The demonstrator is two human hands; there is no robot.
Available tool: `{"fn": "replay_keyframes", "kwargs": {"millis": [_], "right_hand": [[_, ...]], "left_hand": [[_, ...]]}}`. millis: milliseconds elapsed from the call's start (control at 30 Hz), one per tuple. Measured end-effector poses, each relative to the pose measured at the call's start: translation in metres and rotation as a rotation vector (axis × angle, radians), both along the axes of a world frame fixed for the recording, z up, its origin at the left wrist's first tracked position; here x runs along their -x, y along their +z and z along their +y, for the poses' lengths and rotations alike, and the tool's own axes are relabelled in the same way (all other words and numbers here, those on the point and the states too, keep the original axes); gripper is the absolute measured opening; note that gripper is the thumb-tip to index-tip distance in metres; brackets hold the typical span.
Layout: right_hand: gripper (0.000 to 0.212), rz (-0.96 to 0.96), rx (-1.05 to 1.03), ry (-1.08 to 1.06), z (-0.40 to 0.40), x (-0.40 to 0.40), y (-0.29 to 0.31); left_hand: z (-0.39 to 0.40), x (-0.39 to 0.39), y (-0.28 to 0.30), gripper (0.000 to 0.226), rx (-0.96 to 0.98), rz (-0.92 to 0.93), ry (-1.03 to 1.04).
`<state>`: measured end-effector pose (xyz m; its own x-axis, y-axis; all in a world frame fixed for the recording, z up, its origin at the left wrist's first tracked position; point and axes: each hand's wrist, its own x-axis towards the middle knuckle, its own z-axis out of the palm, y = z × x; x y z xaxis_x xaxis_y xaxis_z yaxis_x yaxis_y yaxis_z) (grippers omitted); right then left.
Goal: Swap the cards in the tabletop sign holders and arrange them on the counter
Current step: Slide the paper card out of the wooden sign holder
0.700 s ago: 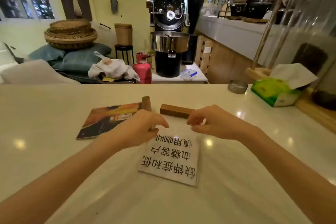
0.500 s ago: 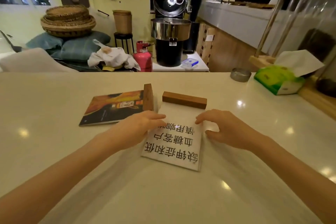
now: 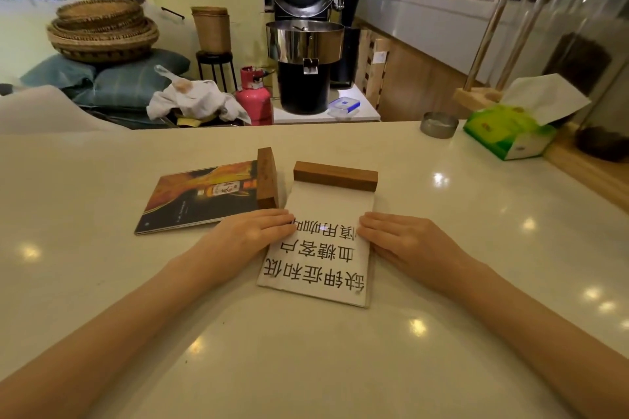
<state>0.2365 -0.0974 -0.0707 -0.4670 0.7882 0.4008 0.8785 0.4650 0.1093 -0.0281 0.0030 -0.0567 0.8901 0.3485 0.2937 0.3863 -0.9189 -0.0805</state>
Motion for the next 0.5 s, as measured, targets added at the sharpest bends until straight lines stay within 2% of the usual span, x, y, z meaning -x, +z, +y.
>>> {"fn": "replay_keyframes", "kwargs": {"millis": [67,133,233,300,400,500], "right_hand": [[0.036,0.02,0.011,-0.005,0.0,-0.002,0.001],[0.024,0.059,-0.002,-0.002,0.001,-0.004,0.004],[0.045,0.187,0.057,-0.002,0.001,-0.011,0.012],[0.048,0.349,0.097,-0.016,0.002,-0.016,0.017],[0.038,0.567,0.063,-0.079,0.009,-0.023,0.029],[0.023,0.641,-0.015,-0.153,0.022,-0.027,0.044]], "left_hand": [[0.0,0.001,0.001,0.058,-0.011,0.008,0.0],[0.0,0.001,0.003,0.056,-0.011,-0.003,-0.012],[0.003,-0.002,0.011,0.047,0.004,-0.076,-0.056],[0.004,-0.007,0.02,0.037,0.016,-0.139,-0.062],[0.009,-0.016,0.034,0.028,0.142,-0.307,-0.007],[0.013,-0.028,0.052,0.02,0.231,-0.442,0.078]]}}
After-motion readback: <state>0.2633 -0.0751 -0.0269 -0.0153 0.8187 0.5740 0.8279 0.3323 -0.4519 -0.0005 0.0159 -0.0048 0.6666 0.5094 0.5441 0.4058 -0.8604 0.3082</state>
